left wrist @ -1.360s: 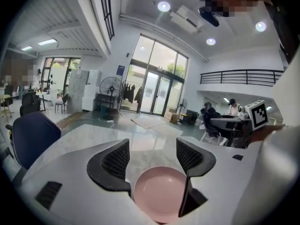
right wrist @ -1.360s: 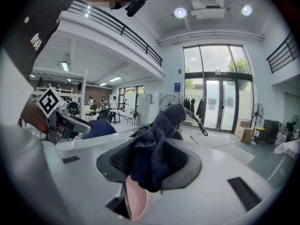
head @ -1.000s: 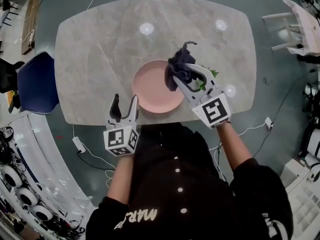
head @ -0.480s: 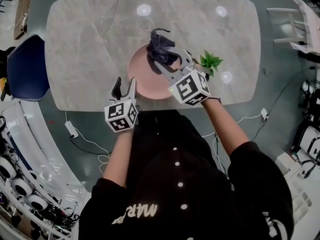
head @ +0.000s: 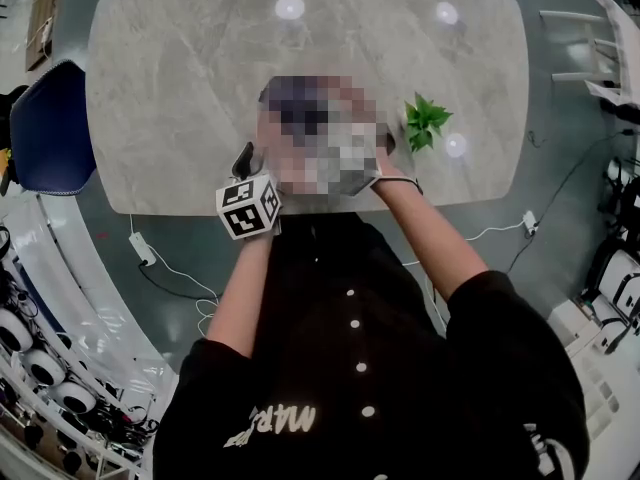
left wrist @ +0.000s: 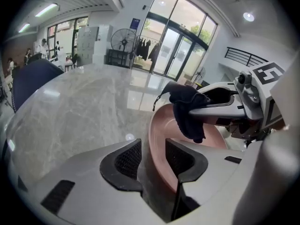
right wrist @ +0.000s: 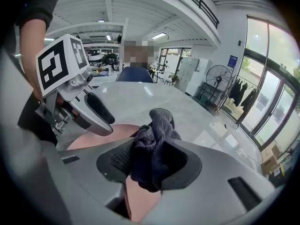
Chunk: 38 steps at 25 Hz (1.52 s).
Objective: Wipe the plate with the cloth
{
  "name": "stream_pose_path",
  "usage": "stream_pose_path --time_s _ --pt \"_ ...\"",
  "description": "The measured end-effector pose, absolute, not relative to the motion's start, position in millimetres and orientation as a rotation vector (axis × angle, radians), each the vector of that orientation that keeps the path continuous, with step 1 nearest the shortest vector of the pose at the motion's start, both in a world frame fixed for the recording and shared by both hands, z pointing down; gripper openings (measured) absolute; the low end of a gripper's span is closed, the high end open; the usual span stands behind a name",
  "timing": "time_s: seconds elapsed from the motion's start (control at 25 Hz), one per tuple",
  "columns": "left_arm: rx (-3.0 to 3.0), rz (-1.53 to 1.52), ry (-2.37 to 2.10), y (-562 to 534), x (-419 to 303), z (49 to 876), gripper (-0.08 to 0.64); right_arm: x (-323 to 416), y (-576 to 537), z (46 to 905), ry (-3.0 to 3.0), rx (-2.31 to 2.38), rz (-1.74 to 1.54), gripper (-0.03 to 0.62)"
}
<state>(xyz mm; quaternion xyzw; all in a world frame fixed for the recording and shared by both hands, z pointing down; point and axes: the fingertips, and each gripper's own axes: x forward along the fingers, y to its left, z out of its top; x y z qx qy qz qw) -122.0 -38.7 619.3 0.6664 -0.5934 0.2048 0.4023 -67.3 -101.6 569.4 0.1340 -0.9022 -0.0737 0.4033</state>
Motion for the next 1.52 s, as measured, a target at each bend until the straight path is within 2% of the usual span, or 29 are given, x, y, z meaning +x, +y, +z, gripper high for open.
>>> stream_pose_path --time_s 0.28,0.48,0.88,1.52 --pt "1.648 0.519 -1.458 -40.7 -114.6 628.7 0.143 -76.7 -103.6 587.0 -2.23 0.308 -0.224 0.138" --pt "1.578 0.559 -1.451 -38.3 -118.3 638.4 0.051 -86.2 -103.5 591.7 -2.214 0.283 -0.252 0.138" --pt "1.512 0.513 -1.434 -38.3 -120.2 638.2 0.038 -102.1 -100.2 600.9 -2.19 0.238 -0.276 0.138" --pt "1.586 0.621 -1.408 -37.7 -117.2 638.9 0.04 -105.7 -103.0 624.3 -2.113 0.237 -0.302 0.14"
